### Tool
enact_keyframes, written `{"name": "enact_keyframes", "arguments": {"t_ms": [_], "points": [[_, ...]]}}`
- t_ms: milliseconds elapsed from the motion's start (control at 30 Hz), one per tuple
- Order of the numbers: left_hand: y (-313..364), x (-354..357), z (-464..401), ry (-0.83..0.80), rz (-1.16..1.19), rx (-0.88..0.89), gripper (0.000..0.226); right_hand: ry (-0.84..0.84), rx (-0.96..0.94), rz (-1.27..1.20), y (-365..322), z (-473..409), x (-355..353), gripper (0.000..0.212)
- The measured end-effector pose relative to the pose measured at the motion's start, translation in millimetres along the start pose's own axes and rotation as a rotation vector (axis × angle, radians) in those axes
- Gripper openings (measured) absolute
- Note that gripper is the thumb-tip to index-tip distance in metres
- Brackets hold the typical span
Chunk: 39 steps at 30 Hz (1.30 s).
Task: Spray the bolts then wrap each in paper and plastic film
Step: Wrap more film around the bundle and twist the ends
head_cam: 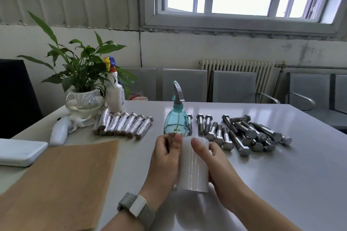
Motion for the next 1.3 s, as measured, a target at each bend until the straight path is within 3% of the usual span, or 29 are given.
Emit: {"name": "enact_keyframes", "arguments": {"t_ms": [100, 200, 333, 433, 567, 733, 867, 967, 1100, 1200, 1267, 1300], "points": [[1.0, 1.4, -2.5, 0.045, 0.010, -0.050, 0.052, 0.106, -0.106, 0.062, -5.9, 1.6, -0.6, 0.085], [-3.8, 4.1, 0.4, 0.066, 0.108, -0.151, 0.052, 0.097, -0.134, 0.122, -0.5, 5.0, 4.6, 0.086], [-3.1, 19.2, 12.9, -0.186, 0.540, -0.333, 0.055, 0.080, -0.177, 0.193, 0.2, 4.6, 2.7, 0.069], [-1.7, 25.0, 12.5, -0.221, 0.647, -0.335, 0.058, 0.101, -0.173, 0.234, -3.0, 2.1, -1.7, 0.064], [-4.7, 23.1, 11.3, -0.235, 0.585, -0.290, 0.040, 0.029, -0.006, 0.062, -0.4, 1.0, -3.1, 0.069], [4.3, 11.4, 7.7, -0.094, 0.140, 0.005, 0.044, -0.011, 0.126, -0.109, 9.0, 4.1, -1.1, 0.075], [4.4, 13.7, 11.1, 0.001, 0.031, 0.019, 0.048, 0.150, -0.057, 0.128, 1.5, 4.6, -4.9, 0.085], [5.1, 19.2, 15.9, 0.001, 0.027, -0.003, 0.053, 0.198, -0.212, 0.283, -6.7, 9.8, -2.2, 0.076], [7.5, 14.3, 18.1, 0.126, -0.236, 0.037, 0.058, 0.237, -0.307, 0.356, -10.4, 13.1, -1.5, 0.067], [2.2, 16.8, 18.4, 0.070, -0.004, -0.127, 0.061, 0.208, -0.424, 0.384, -12.3, 21.4, 6.0, 0.066], [-6.5, 18.3, 18.9, -0.047, 0.211, -0.267, 0.054, 0.140, -0.663, 0.536, -21.5, 33.4, 19.3, 0.061], [-7.9, 18.9, 18.7, -0.115, 0.249, -0.246, 0.049, 0.053, -0.806, 0.622, -28.5, 40.2, 27.7, 0.065]]}}
Point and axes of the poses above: each hand's wrist, its own z-axis away from the middle knuckle, its own x-axis out of the palm, y = z × x, the point moved 5 cm from there along -z, towards the middle knuckle, and after that the axes turned 13 degrees about -z, right-handed, at the moved point
